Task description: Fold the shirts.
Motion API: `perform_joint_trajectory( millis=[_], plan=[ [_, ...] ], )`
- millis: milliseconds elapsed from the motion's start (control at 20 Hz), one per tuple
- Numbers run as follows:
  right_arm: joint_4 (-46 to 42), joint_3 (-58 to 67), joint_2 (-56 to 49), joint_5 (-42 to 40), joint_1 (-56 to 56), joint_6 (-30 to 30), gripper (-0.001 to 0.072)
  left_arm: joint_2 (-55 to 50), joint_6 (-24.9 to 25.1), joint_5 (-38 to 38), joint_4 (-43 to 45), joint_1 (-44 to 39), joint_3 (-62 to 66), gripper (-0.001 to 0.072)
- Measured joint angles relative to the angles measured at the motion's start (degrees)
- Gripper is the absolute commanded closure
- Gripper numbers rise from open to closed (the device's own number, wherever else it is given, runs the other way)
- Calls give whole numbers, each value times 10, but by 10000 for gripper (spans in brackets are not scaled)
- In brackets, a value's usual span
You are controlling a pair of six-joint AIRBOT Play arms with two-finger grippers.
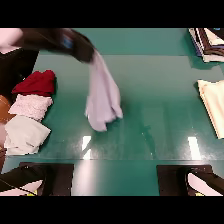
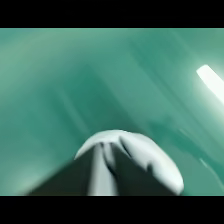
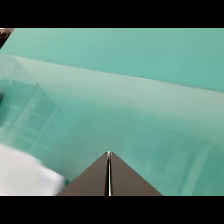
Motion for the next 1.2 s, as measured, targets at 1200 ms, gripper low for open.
perform_joint_trajectory(
  millis=[1200],
  plan=[
    [2, -120, 78, -12, 0, 0, 700, 31, -3, 94, -238, 143, -580, 209]
  ],
)
